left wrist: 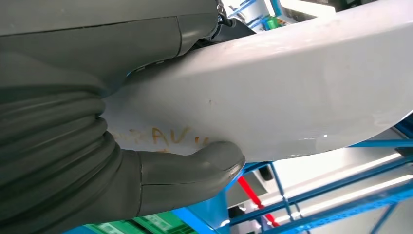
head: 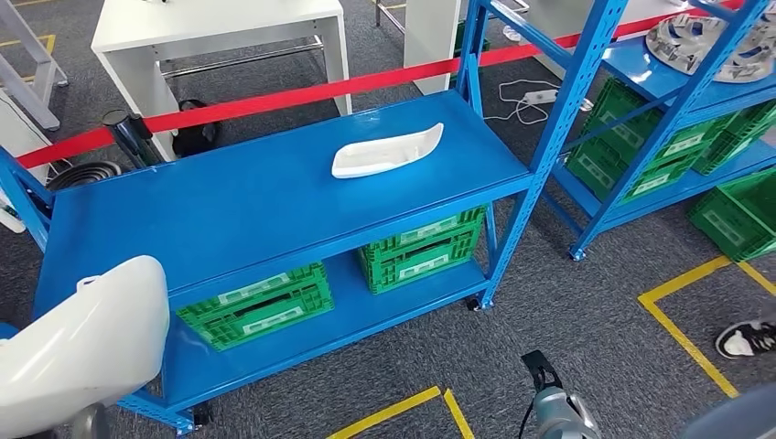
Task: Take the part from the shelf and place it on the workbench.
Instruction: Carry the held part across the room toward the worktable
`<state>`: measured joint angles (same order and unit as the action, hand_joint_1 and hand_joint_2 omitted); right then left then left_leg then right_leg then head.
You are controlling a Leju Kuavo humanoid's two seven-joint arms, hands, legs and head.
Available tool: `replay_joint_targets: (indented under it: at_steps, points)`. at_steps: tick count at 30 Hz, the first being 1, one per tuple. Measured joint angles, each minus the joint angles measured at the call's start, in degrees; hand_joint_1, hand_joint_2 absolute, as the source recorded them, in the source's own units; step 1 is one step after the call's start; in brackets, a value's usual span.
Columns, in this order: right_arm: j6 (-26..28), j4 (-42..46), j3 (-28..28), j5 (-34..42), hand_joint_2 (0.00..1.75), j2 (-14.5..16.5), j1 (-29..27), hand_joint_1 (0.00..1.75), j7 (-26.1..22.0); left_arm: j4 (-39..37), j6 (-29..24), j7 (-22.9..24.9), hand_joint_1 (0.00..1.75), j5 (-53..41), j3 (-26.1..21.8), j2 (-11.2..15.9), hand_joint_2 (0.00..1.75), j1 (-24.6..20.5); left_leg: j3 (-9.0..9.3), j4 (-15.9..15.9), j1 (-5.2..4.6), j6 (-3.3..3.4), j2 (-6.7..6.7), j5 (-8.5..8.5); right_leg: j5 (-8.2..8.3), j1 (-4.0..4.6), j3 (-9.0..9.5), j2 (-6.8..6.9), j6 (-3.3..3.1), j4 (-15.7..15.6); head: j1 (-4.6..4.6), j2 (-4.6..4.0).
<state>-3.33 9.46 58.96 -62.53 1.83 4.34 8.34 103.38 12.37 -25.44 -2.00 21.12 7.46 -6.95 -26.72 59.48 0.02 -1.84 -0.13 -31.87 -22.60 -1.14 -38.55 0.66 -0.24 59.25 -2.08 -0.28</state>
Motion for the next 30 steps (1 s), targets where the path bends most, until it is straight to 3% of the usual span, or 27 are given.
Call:
replay_joint_targets:
  at_steps: [1, 3, 4, 5, 6, 8, 9, 10, 11, 12, 13, 15, 16, 18, 19, 20, 23, 24, 25, 26, 27, 28, 30]
  points:
    - [0.1, 0.0, 0.0, 0.1, 0.00, -0.1, 0.0, 0.00, 0.1, -0.3, 0.1, 0.0, 1.75, 0.4, 0.1, -0.2, 1.75, -0.6, 1.10, -2.0, -0.30, 0.40, -0.06, -0.56, 0.67, -0.08, -0.07, 0.00, 0.45, -0.2, 0.06, 0.00]
    - [0.3, 0.0, 0.0, 0.4, 0.00, -0.4, -0.1, 0.00, 1.4, -1.5, 0.3, 0.1, 1.75, 1.3, 0.4, -0.6, 1.75, -2.1, 0.48, -2.9, -0.59, 1.45, -0.06, 0.34, 1.84, -0.39, -0.15, -0.01, 1.39, -0.9, 0.26, 0.00]
    - [0.3, 0.0, 0.0, 0.5, 0.00, -0.6, -0.3, 0.00, 2.4, -2.2, 0.1, 0.2, 1.75, 1.5, 0.6, -0.9, 1.75, -2.9, -0.14, -3.0, -0.59, 2.06, 0.01, 1.11, 1.09, -0.52, -0.51, -0.09, 1.73, -0.5, 0.35, 0.00]
    - [0.2, 0.0, 0.0, 0.5, 0.00, -0.9, -0.4, 0.00, 3.3, -2.8, -0.2, 0.3, 1.75, 1.7, 0.7, -1.1, 1.75, -3.4, -0.85, -3.2, -0.50, 2.57, 0.10, 1.94, -0.78, -0.58, -1.08, -0.19, 1.96, 0.7, 0.36, 0.00]
    - [0.1, 0.0, 0.0, 0.4, 0.00, -1.2, -0.5, 0.00, 4.0, -3.3, -0.6, 0.3, 1.75, 1.8, 0.8, -1.2, 1.75, -3.8, -1.67, -3.3, -0.43, 2.92, 0.23, 2.75, -3.73, -0.57, -1.88, -0.31, 2.08, 3.2, 0.34, 0.00]
    - [-0.3, 0.0, 0.0, -0.1, 0.00, -1.7, -0.6, 0.00, 4.7, -4.0, -1.5, -0.1, 1.75, 2.1, 0.8, -1.3, 1.75, -4.0, -3.41, -3.2, -0.54, 3.24, 0.51, 4.20, -9.65, -0.34, -3.54, -0.50, 2.28, 10.6, 0.29, 0.00]
    - [-0.6, 0.0, 0.0, -0.5, 0.00, -1.8, -0.6, 0.00, 4.7, -4.4, -1.8, -0.4, 1.75, 2.3, 0.8, -1.3, 1.75, -4.0, -4.34, -3.1, -0.58, 3.25, 0.65, 4.93, -10.84, -0.22, -3.91, -0.56, 2.36, 13.9, 0.27, 0.00]
    - [-0.9, 0.0, -0.1, -0.8, 0.00, -1.9, -0.6, 0.00, 4.7, -4.8, -2.1, -0.8, 1.75, 2.4, 0.8, -1.3, 1.75, -3.9, -5.36, -2.8, -0.61, 3.20, 0.74, 5.66, -10.55, -0.15, -3.58, -0.60, 2.40, 16.0, 0.26, 0.00]
    - [-1.1, 0.0, -0.1, -1.1, 0.00, -1.9, -0.7, 0.00, 4.5, -5.1, -2.2, -1.1, 1.75, 2.4, 0.8, -1.3, 1.75, -3.8, -6.45, -2.5, -0.59, 3.08, 0.80, 6.31, -9.18, -0.12, -2.34, -0.61, 2.40, 16.1, 0.26, 0.00]
    - [-1.2, 0.0, -0.1, -1.1, 0.00, -1.9, -0.7, 0.00, 4.1, -5.4, -2.2, -1.4, 1.75, 2.3, 0.8, -1.3, 1.75, -3.7, -7.59, -2.1, -0.55, 2.90, 0.82, 6.88, -7.61, -0.13, 0.09, -0.61, 2.41, 14.1, 0.25, 0.00]
    - [-1.3, 0.0, -0.2, -1.0, 0.00, -1.9, -0.7, 0.00, 3.4, -5.7, -2.1, -1.7, 1.75, 2.2, 0.9, -1.4, 1.75, -3.7, -8.65, -1.6, -0.55, 2.66, 0.84, 7.35, -7.10, -0.14, 3.34, -0.61, 2.37, 10.3, 0.24, 0.00]
    - [-1.1, 0.0, -0.2, 0.1, 0.00, -2.0, -0.6, 0.00, 1.7, -6.2, -1.9, -2.0, 1.75, 2.1, 1.3, -1.6, 1.75, -3.9, -10.08, -0.4, -0.66, 2.08, 0.86, 8.06, -8.49, 0.06, 8.79, -0.69, 1.76, 2.5, 0.17, 0.00]
    - [-0.9, 0.0, -0.2, 0.9, 0.00, -2.0, -0.6, 0.00, 0.9, -6.4, -1.7, -2.1, 1.75, 2.1, 1.5, -1.8, 1.75, -4.0, -10.37, -0.2, -0.73, 1.78, 0.86, 8.42, -9.49, 0.18, 9.92, -0.72, 1.33, 0.5, 0.16, 0.00]
    - [0.0, 0.0, 0.1, 2.5, 0.00, -2.1, -0.8, 0.00, -0.1, -7.2, -1.2, -2.2, 1.75, 2.4, 2.0, -2.1, 1.75, -4.2, -10.54, -0.2, -0.72, 1.16, 0.82, 9.18, -9.35, 0.20, 9.64, -0.57, 0.40, -0.1, 0.15, 0.00]
    - [0.4, 0.0, 0.3, 3.0, 0.00, -2.2, -0.9, 0.00, -0.4, -7.6, -1.0, -2.1, 1.75, 2.5, 2.1, -2.2, 1.75, -4.3, -10.82, 0.1, -0.66, 0.84, 0.73, 8.80, -8.84, 0.12, 9.27, -0.42, -0.08, -0.1, 0.20, 0.00]
    - [0.6, 0.0, 0.5, 3.2, 0.00, -2.3, -1.0, 0.00, -0.6, -8.0, -0.9, -2.1, 1.75, 2.7, 2.2, -2.3, 1.75, -4.4, -11.35, 1.1, -0.58, 0.51, 0.64, 7.36, -8.20, 0.04, 8.72, -0.27, -0.55, -0.2, 0.24, 0.00]
    - [0.2, 0.0, 0.6, 2.9, 0.00, -2.4, -1.4, 0.00, -0.8, -8.9, -0.8, -2.0, 1.75, 2.8, 2.3, -2.3, 1.75, -4.7, -13.86, 9.9, -0.24, -0.35, 0.47, -0.63, -6.07, -0.01, 6.34, -0.08, -1.19, -0.2, 0.35, 0.00]
    - [0.1, 0.0, 0.6, 2.8, 0.00, -2.3, -1.6, 0.00, -0.8, -9.2, -0.8, -2.0, 1.75, 2.8, 2.4, -2.3, 1.75, -4.8, -14.28, 13.2, -0.17, -0.51, 0.46, -2.07, -5.38, 0.00, 5.43, -0.08, -1.16, -0.2, 0.36, 0.00]
    - [0.0, 0.0, 0.6, 2.8, 0.00, -2.3, -1.7, 0.00, -0.8, -9.4, -0.9, -2.1, 1.75, 2.9, 2.4, -2.3, 1.75, -4.8, -14.06, 15.3, -0.14, -0.55, 0.45, -2.19, -4.68, 0.01, 4.54, -0.07, -1.09, -0.1, 0.37, 0.00]
    - [0.0, 0.0, 0.6, 2.6, 0.00, -2.2, -1.8, 0.00, -0.7, -9.6, -1.0, -2.2, 1.75, 2.8, 2.5, -2.3, 1.75, -4.8, -12.95, 15.4, -0.14, -0.46, 0.43, -1.19, -4.02, 0.03, 3.71, -0.07, -1.00, 0.0, 0.37, 0.00]
    - [-0.2, 0.0, 0.6, 2.4, 0.00, -2.1, -1.8, 0.00, -0.5, -9.8, -1.1, -2.3, 1.75, 2.8, 2.5, -2.3, 1.75, -4.8, -10.87, 13.6, -0.14, -0.24, 0.41, 0.30, -3.35, 0.07, 2.92, -0.07, -0.90, 0.0, 0.37, 0.00]
    - [-0.3, 0.0, 0.6, 2.2, 0.00, -2.0, -1.9, 0.00, -0.2, -9.8, -1.3, -2.4, 1.75, 2.8, 2.6, -2.3, 1.75, -4.8, -7.82, 10.0, -0.19, 0.13, 0.37, 1.39, -2.72, 0.10, 2.32, -0.07, -0.78, 0.0, 0.35, 0.00]
    - [-0.6, 0.0, 0.6, 1.6, 0.00, -1.5, -2.0, 0.00, 0.5, -9.7, -1.8, -2.6, 1.75, 2.7, 2.7, -2.5, 1.75, -4.8, -1.57, 1.6, -0.49, 0.83, 0.31, 1.03, -1.62, 0.18, 1.61, -0.08, -0.33, 0.0, 0.29, 0.00]
